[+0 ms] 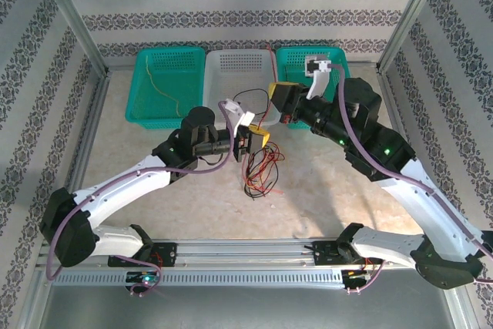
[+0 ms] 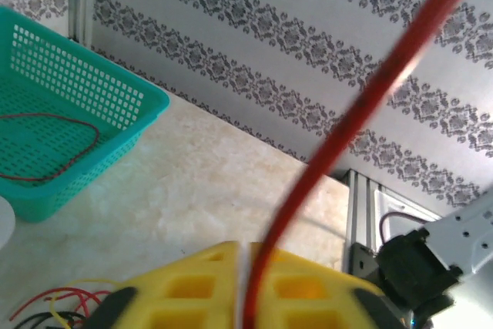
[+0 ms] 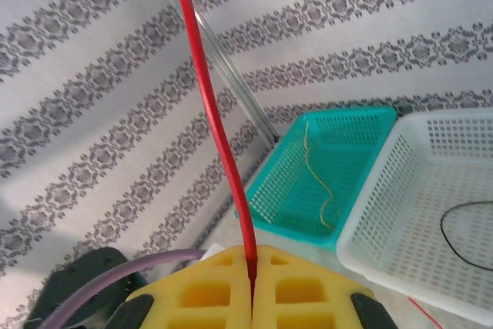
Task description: Untangle the cables
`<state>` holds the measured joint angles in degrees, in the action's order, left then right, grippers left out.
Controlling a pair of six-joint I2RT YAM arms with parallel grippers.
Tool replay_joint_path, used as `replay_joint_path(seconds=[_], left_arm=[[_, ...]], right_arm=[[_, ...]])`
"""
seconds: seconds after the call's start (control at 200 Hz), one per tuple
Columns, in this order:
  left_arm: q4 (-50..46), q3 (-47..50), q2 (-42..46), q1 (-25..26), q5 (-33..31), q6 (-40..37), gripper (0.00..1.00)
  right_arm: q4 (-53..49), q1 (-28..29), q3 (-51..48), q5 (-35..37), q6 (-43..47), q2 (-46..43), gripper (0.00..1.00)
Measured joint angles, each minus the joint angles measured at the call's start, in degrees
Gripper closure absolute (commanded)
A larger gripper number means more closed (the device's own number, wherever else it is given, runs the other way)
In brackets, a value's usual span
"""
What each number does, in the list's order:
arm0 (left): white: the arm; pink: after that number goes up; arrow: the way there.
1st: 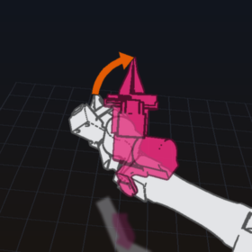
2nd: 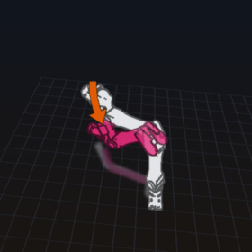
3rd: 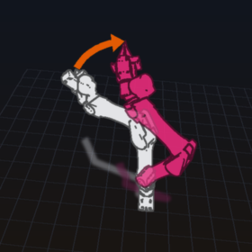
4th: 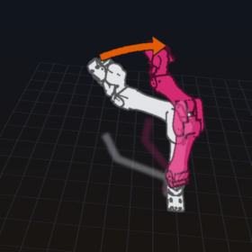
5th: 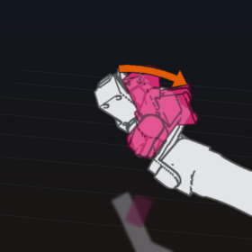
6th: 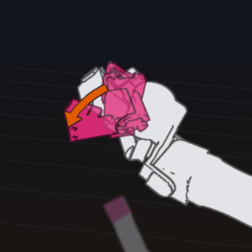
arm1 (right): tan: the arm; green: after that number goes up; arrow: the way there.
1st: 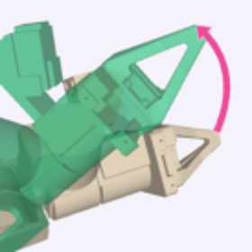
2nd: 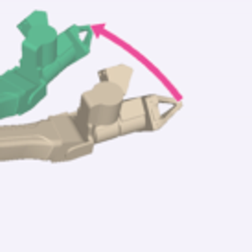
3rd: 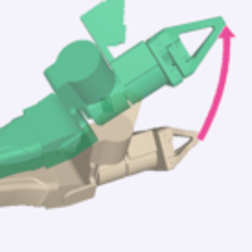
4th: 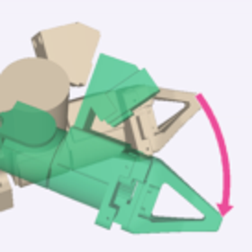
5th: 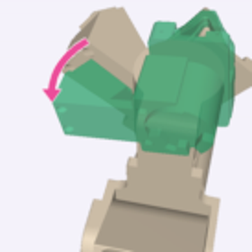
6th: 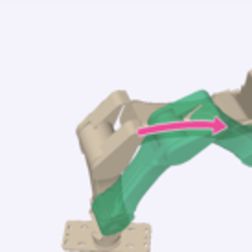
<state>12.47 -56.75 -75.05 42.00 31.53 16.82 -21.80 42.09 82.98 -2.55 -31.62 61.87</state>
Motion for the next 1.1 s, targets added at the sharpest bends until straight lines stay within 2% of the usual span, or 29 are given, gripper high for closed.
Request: replay_joint_path(seconds=[0.27,0.3,0.35,0.39,0.47,0.53,0.809,1.099], left_arm=[[12.7,3.2,-3.5,0.0,1.0,16.9,0.99],[13.5,3.6,-3.5,0.0,1.1,17.8,0.89],[14.3,4.3,-3.5,0.0,0.9,18.6,0.67],[14.4,4.9,-3.2,0.0,0.7,19.2,0.54],[13.7,6.5,-2.0,0.0,-0.7,19.5,0.34],[11.7,7.3,-0.3,0.0,-3.0,19.3,0.27],[-4.4,7.9,10.5,0.0,-20.8,15.6,0.2],[-14.3,9.4,13.4,0.0,-29.2,12.1,0.17]], right_arm=[[7.9,-1.4,-6.0,0.9,-2.2,-1.6,1.0],[8.2,-1.7,-6.0,1.0,-2.5,-1.2,1.0],[8.6,-2.2,-6.0,1.0,-2.8,-0.5,1.0],[8.7,-2.6,-5.9,1.0,-3.0,0.0,1.0],[8.7,-3.7,-4.8,1.0,-3.1,1.2,1.0],[8.5,-4.9,-3.6,1.0,-3.1,2.0,1.0],[5.0,-16.6,6.4,0.3,-1.3,7.4,1.0],[1.1,-33.4,17.3,-2.6,0.3,19.4,1.0]])
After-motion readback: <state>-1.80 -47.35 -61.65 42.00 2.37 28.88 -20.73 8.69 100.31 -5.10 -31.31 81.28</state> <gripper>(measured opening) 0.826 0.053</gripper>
